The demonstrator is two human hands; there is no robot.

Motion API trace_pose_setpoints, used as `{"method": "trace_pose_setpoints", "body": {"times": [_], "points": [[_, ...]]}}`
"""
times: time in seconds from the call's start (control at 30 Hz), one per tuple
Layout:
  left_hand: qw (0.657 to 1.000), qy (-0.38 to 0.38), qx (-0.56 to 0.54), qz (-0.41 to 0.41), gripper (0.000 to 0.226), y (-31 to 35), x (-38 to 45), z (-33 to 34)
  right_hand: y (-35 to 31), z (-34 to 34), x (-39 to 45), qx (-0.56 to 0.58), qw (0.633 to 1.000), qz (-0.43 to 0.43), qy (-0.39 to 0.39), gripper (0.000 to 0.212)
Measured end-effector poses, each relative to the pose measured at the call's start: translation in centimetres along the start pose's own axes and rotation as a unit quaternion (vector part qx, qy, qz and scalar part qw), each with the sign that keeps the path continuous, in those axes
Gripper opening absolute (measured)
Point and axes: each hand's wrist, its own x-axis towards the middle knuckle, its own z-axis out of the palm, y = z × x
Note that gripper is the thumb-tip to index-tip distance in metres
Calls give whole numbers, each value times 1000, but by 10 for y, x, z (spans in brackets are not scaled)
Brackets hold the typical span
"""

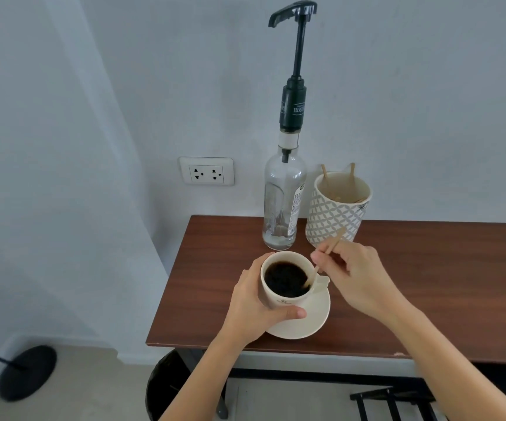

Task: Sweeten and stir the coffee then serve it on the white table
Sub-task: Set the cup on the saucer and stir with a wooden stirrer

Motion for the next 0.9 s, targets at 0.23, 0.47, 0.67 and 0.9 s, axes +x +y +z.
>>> {"method": "trace_pose_setpoints", "body": {"times": [0.23,0.47,0.67,0.9], "points": [[1000,-4,0,-2,95,1,0,0,-8,18,10,73,996,2,49,13],[1000,-5,-3,-2,99,1,0,1,-4,-1,-1,35,999,17,-10,13],[1000,-7,8,4,101,4,-1,0,-6,14,9,49,997,-9,50,10],[1000,-15,12,4,103,4,-2,0,-9,3,-4,75,997,26,-24,16]]}}
